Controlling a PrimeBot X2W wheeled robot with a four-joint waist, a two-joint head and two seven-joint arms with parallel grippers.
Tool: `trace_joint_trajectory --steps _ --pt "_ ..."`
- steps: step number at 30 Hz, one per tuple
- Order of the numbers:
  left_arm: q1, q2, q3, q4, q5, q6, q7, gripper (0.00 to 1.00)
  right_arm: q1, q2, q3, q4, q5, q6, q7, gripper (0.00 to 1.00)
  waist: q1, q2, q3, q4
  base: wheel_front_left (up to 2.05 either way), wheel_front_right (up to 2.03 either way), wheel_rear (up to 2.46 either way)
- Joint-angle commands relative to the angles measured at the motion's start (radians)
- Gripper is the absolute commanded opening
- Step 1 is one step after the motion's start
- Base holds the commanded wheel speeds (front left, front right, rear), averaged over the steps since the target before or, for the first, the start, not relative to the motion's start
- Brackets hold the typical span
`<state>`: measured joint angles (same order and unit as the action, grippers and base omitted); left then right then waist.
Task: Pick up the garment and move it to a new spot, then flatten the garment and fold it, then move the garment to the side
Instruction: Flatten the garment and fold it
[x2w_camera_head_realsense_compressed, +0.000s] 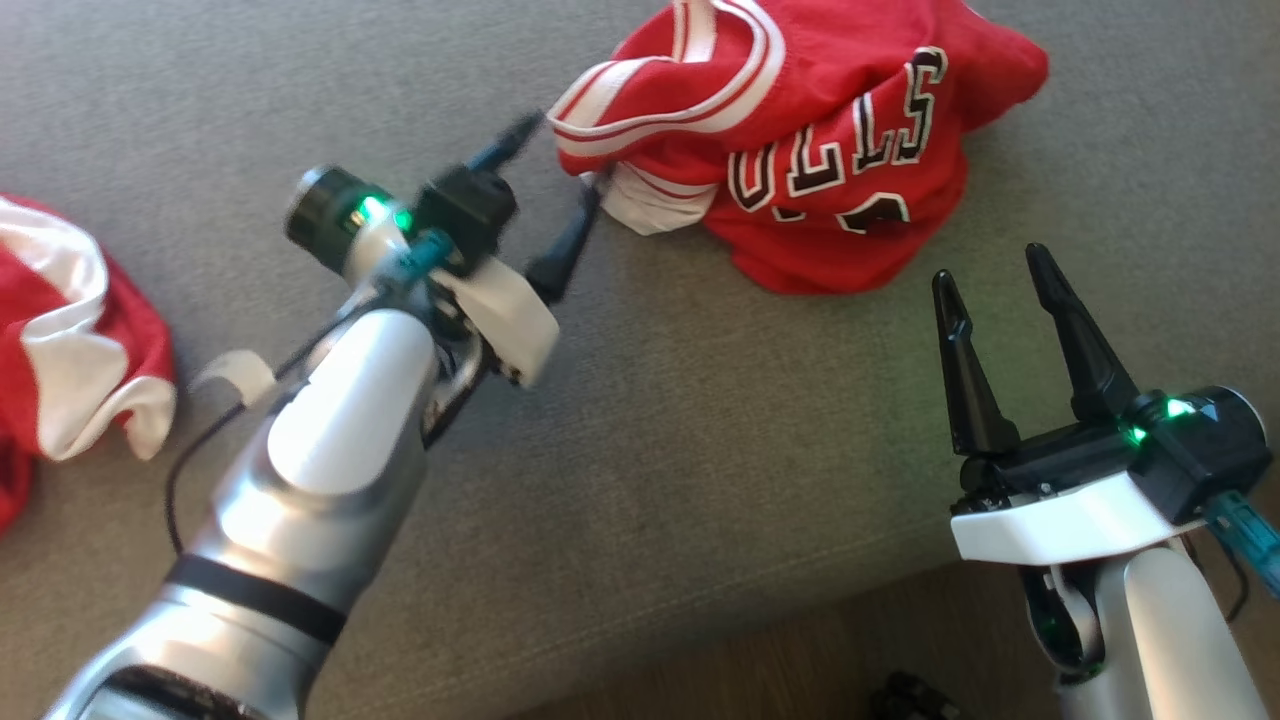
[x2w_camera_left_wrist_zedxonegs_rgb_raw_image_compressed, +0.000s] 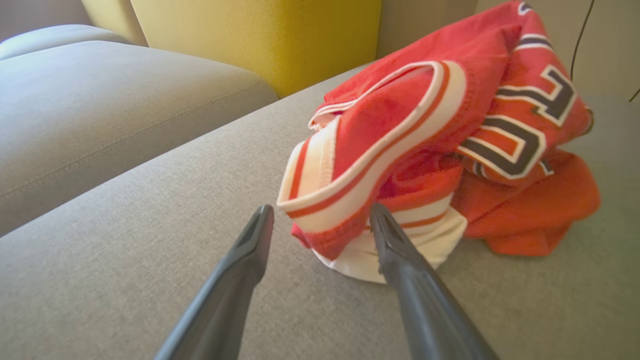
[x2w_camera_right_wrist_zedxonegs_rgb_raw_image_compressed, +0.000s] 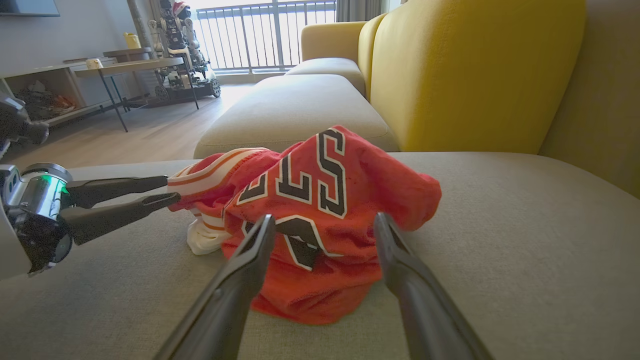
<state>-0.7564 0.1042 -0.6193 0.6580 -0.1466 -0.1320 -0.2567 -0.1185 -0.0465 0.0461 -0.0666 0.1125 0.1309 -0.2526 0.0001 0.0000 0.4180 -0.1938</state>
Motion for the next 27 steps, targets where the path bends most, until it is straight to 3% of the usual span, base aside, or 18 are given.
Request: trace_joint_trajectory --steps 1,5,6,8,9,10,15,19,24,27 --pt "-0.050 0.023 0.045 -0.018 0.005 0.004 -0.005 1.00 -0.025 -0.004 0.022 -0.040 0.010 0.000 -0.009 1.00 -0.0001 0.0000 0.010 -0.018 0.00 0.00 0.00" --pt "-0.065 0.021 0.055 0.017 0.000 0.003 -0.005 1.00 -0.027 -0.004 0.020 -0.039 0.021 0.000 -0.009 1.00 -0.0001 0.0000 0.016 -0.036 0.00 0.00 0.00" --pt "-0.068 0.018 0.051 0.025 -0.008 0.003 -0.005 0.92 -0.028 -0.004 0.020 -0.039 0.023 0.000 -0.009 1.00 -0.0001 0.0000 0.016 -0.040 0.00 0.00 0.00" --pt "-0.075 0.016 0.026 0.045 -0.027 0.002 -0.005 0.43 -0.032 -0.004 0.023 -0.040 0.030 0.000 -0.009 1.00 -0.0001 0.0000 0.016 -0.048 0.00 0.00 0.00" --pt "-0.081 0.018 0.011 0.046 -0.041 0.002 -0.005 0.12 -0.034 -0.004 0.027 -0.042 0.033 0.000 -0.009 1.00 -0.0001 0.0000 0.015 -0.053 0.00 0.00 0.00" --pt "-0.088 0.023 -0.007 0.041 -0.053 0.002 -0.005 0.00 -0.036 -0.004 0.031 -0.042 0.036 0.000 -0.009 1.00 -0.0001 0.0000 0.013 -0.057 0.00 0.00 0.00" --pt "-0.108 0.034 -0.080 -0.052 -0.140 0.002 -0.005 0.00 -0.035 -0.004 0.041 -0.038 0.057 0.000 -0.009 1.00 -0.0001 0.0000 -0.017 -0.080 0.00 0.00 0.00" --pt "-0.148 0.045 -0.209 -0.127 -0.290 0.002 0.016 0.00 -0.031 -0.004 0.060 -0.028 0.090 0.000 -0.009 1.00 -0.0001 0.0000 -0.070 -0.122 0.00 0.00 0.00" --pt "-0.255 0.075 -0.270 -0.211 -0.454 0.001 0.164 0.00 -0.027 -0.004 0.092 -0.011 0.123 0.000 -0.009 1.00 -0.0001 0.0000 -0.124 -0.181 0.00 0.00 0.00" --pt "-0.359 0.029 -0.200 -0.271 -0.625 0.005 0.339 0.00 -0.021 -0.004 0.107 -0.001 0.145 0.000 -0.009 1.00 -0.0001 0.0000 -0.165 -0.221 0.00 0.00 0.00"
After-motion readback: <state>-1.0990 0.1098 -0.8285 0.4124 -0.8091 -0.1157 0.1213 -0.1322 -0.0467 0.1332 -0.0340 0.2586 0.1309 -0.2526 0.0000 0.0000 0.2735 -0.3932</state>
